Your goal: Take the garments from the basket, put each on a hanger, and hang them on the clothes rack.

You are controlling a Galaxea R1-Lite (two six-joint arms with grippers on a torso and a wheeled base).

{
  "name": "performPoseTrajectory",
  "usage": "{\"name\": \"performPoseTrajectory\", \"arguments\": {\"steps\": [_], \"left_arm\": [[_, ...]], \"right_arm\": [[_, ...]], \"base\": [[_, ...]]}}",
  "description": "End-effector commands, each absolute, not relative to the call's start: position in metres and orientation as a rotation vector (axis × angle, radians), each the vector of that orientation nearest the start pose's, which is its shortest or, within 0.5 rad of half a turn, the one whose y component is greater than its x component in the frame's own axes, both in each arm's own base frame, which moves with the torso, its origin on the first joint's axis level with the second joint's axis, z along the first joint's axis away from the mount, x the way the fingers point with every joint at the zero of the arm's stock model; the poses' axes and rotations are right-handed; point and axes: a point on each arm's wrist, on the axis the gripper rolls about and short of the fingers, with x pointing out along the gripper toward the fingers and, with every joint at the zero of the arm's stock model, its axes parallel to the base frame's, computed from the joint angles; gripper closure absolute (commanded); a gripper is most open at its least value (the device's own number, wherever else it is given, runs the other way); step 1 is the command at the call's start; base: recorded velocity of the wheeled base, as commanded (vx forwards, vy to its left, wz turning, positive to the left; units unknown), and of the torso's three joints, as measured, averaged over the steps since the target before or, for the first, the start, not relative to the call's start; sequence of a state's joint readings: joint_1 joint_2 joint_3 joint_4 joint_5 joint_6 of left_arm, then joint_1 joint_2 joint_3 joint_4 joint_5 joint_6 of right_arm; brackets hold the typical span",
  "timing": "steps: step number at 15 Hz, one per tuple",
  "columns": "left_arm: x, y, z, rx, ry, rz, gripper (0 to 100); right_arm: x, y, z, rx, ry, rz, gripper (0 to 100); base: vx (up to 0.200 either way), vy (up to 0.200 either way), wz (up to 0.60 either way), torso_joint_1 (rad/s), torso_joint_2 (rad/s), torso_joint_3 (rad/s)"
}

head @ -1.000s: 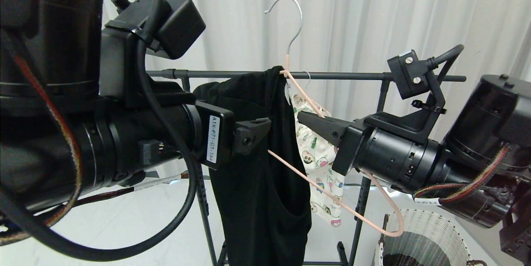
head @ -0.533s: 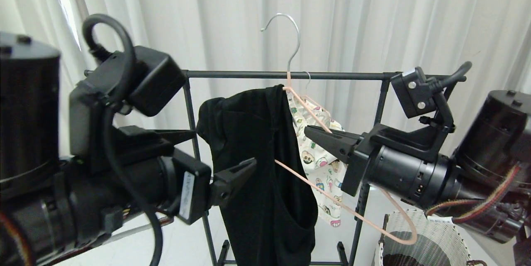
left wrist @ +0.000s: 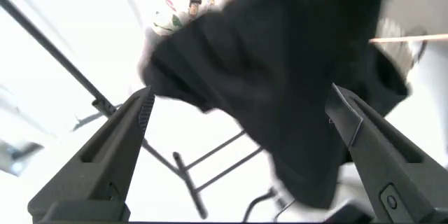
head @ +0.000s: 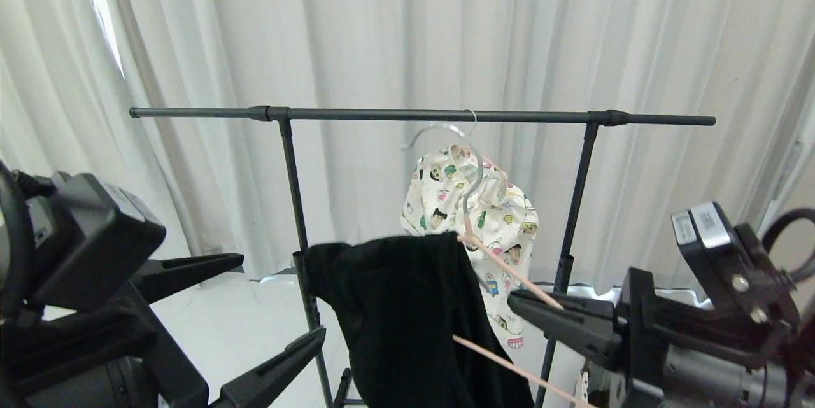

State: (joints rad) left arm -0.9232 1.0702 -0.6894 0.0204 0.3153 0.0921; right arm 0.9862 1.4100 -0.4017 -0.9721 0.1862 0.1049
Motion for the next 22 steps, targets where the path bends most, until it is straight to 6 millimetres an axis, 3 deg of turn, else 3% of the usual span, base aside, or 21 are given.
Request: {"name": "performPoseTrajectory", "arguments": {"steps": [1,4,7,15,16,22], "left_arm": [[0.084,-0.104,0.217,0.364,0.297,-0.711,0],[0.072,-0.099,0.194,0.433,0.282,-1.009,0],[0.068,-0.099,0.184,0.456,0.292,-1.155,0],[0.078,-0.135,0.177,0.452,0.318,-1.26,0],[0.078,-0.134,0.175,0.447,0.324,-1.257,100],[0.072,-0.125,0.17,0.448,0.323,-1.259,100]], "right_arm": [[0.08,0.163,0.172,0.049,0.121,1.282,100],[0.056,0.163,0.158,0.004,0.13,1.407,100],[0.05,0.166,0.158,-0.027,0.108,1.45,100],[0.047,0.186,0.158,-0.064,0.038,1.496,100],[0.048,0.188,0.159,-0.06,0.032,1.496,100],[0.048,0.189,0.161,-0.068,0.013,1.495,100]], "base": [[0.0,0.0,0.0,0.0,0.0,0.0],[0.0,0.0,0.0,0.0,0.0,0.0],[0.0,0.0,0.0,0.0,0.0,0.0],[0.0,0.0,0.0,0.0,0.0,0.0],[0.0,0.0,0.0,0.0,0.0,0.0],[0.0,0.0,0.0,0.0,0.0,0.0]]}}
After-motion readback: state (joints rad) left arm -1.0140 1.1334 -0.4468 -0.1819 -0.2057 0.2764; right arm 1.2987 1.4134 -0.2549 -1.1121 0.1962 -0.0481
